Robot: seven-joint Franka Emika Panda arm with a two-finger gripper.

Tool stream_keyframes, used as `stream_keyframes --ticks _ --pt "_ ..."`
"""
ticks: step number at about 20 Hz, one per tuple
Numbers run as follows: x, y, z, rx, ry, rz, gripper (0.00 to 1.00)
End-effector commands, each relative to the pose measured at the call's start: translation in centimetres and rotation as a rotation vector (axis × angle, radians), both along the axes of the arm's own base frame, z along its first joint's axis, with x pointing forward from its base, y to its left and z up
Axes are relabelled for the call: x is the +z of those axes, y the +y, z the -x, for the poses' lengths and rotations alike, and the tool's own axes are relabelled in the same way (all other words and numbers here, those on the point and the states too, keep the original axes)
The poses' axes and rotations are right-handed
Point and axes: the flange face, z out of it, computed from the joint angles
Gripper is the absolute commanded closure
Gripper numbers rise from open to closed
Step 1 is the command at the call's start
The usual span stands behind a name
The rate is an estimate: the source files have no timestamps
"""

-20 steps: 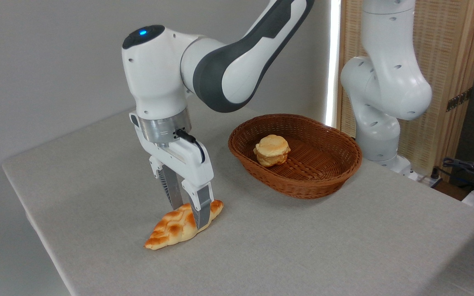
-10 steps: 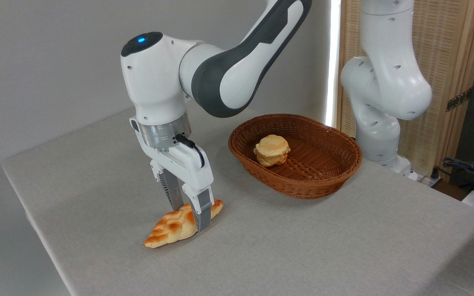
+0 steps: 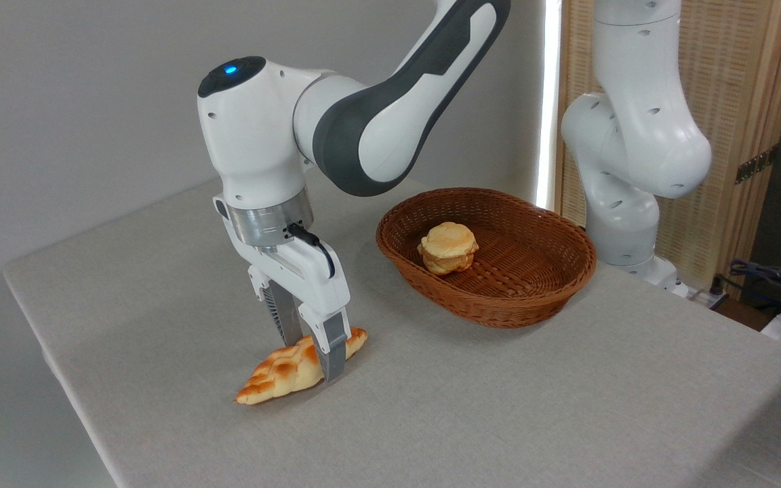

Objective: Put bread into the basket
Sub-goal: 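Close the gripper fingers around the middle of the braided roll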

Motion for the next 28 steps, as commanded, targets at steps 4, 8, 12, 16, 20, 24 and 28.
stream_keyframes --ticks 4,8,12,16,20,24,28 --pt "-0.3 0.1 -0.3 -0.012 -0.009 0.005 0.62" --pt "-0.1 0.1 -0.3 -0.01 -0.011 0.009 0.68" --pt "-0.1 0.1 -0.3 -0.009 -0.009 0.01 0.69" --pt "0.5 0.3 -0.3 -0.005 -0.02 0.015 0.73" --pt "0.8 0.3 -0.3 -0.001 -0.021 0.017 0.73" --pt "1.5 0.4 -0.2 0.0 -0.031 0.022 0.73" --pt "4.7 0.7 0.3 0.011 -0.082 0.039 0.73"
